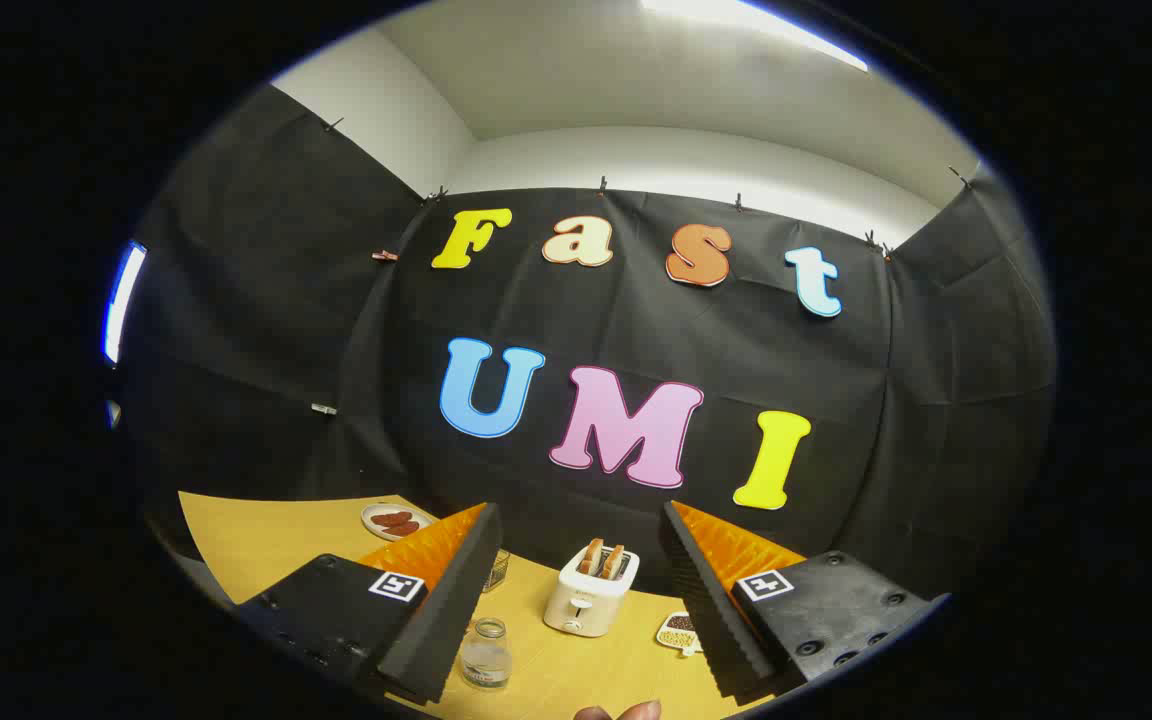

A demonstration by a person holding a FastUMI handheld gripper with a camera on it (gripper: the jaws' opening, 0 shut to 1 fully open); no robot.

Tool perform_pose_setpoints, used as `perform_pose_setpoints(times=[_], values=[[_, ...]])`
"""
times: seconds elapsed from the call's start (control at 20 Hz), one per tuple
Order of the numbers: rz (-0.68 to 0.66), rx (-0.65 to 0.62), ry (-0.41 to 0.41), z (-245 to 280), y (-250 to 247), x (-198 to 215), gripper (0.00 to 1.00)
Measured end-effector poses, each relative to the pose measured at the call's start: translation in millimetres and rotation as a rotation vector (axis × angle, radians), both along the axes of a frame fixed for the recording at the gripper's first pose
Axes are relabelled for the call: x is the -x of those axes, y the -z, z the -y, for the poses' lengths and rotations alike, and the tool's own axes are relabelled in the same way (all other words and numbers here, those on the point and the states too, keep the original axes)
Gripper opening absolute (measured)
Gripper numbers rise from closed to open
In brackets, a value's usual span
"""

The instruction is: Take the bottle from table, then pour the juice into the cup, finally place the bottle on the coaster

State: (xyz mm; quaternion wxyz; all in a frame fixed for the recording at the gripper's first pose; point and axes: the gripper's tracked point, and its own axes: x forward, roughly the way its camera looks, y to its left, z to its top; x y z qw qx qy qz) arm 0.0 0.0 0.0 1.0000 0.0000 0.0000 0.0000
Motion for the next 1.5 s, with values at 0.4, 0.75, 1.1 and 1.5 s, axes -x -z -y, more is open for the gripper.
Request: perform_pose_setpoints(times=[0.4, 0.75, 1.1, 1.5], values=[[-0.008, -0.01, 0.003, -0.9, 5.1, 0.9, 0.97], [-0.01, -0.005, 0.01, 2.3, 8.1, 0.8, 0.97], [-0.012, -0.038, 0.029, 3.0, 17.1, 0.5, 0.97], [-0.053, -0.031, -0.042, -22.6, 78.5, 8.5, 0.97]])
